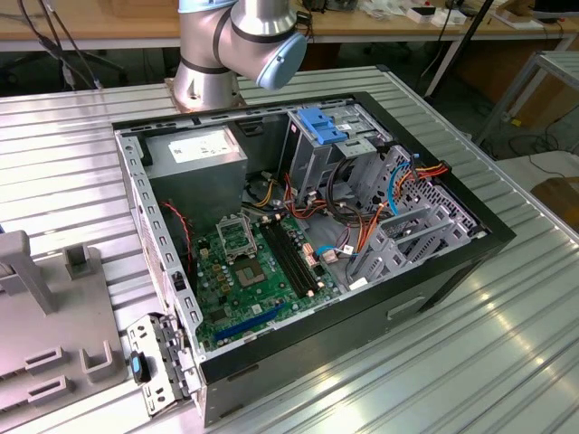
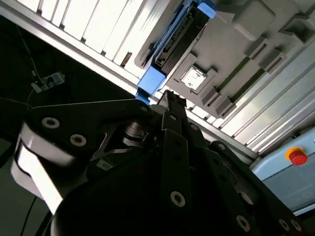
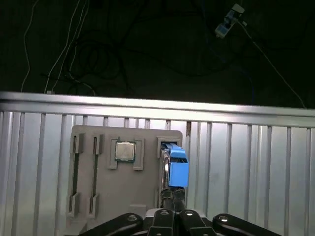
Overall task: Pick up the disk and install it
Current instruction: 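Pick up the disk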
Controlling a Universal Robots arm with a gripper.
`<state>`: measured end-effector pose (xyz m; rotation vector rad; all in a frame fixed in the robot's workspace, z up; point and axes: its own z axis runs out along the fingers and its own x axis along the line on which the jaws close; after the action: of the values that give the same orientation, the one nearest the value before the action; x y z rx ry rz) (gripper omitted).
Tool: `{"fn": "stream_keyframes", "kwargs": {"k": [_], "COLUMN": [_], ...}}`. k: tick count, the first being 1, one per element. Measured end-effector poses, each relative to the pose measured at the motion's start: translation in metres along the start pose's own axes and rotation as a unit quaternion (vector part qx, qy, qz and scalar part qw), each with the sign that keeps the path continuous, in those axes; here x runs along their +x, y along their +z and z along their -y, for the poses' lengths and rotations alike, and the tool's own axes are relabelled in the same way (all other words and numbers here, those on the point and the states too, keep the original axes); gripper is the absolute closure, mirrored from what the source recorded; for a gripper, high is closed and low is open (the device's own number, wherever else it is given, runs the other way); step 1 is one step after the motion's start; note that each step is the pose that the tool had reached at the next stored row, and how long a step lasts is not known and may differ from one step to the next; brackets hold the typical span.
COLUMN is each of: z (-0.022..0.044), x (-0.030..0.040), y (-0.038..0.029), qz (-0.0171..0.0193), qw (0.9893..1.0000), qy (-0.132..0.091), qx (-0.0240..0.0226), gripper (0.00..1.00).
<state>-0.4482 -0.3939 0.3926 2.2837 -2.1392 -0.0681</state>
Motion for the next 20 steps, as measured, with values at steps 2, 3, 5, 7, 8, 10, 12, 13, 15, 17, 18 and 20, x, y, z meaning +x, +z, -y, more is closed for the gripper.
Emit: {"fn": "stream_keyframes", "kwargs": {"k": [2,3,5,7,8,10,12,13,15,17,18,20], "z": [-0.0002,-0.0003,-0.0009,-0.0034,-0.0037,-0.0035,-0.0035,-0.0036,-0.0039,-0.0042,-0.0046,-0.0087], "x": [0.0,0.0,0.0,-0.0001,-0.0002,-0.0009,-0.0011,-0.0012,-0.0012,-0.0013,-0.0017,-0.0065], "y": [0.0003,0.0008,0.0018,0.0053,0.007,0.0141,0.018,0.02,0.0238,0.028,0.0297,0.033], "qz": [-0.0022,-0.0023,-0.0026,-0.0028,-0.0028,-0.0028,-0.0026,-0.0024,-0.0021,-0.0018,-0.0017,-0.0011], "qw": [1.0,1.0,1.0,1.0,1.0,1.0,1.0,0.9999,0.9998,0.9995,0.9994,0.9994], "qy": [-0.005,-0.005,-0.005,-0.005,-0.004,-0.001,0.005,0.01,0.02,0.03,0.034,0.034], "qx": [0.0029,0.0033,0.0046,0.0069,0.007,0.007,0.0071,0.0072,0.0074,0.0077,0.0077,0.0077], "gripper": [0.83,0.71,0.58,0.4,0.4,0.28,0.16,0.1,0.1,0.1,0.1,0.1]}}
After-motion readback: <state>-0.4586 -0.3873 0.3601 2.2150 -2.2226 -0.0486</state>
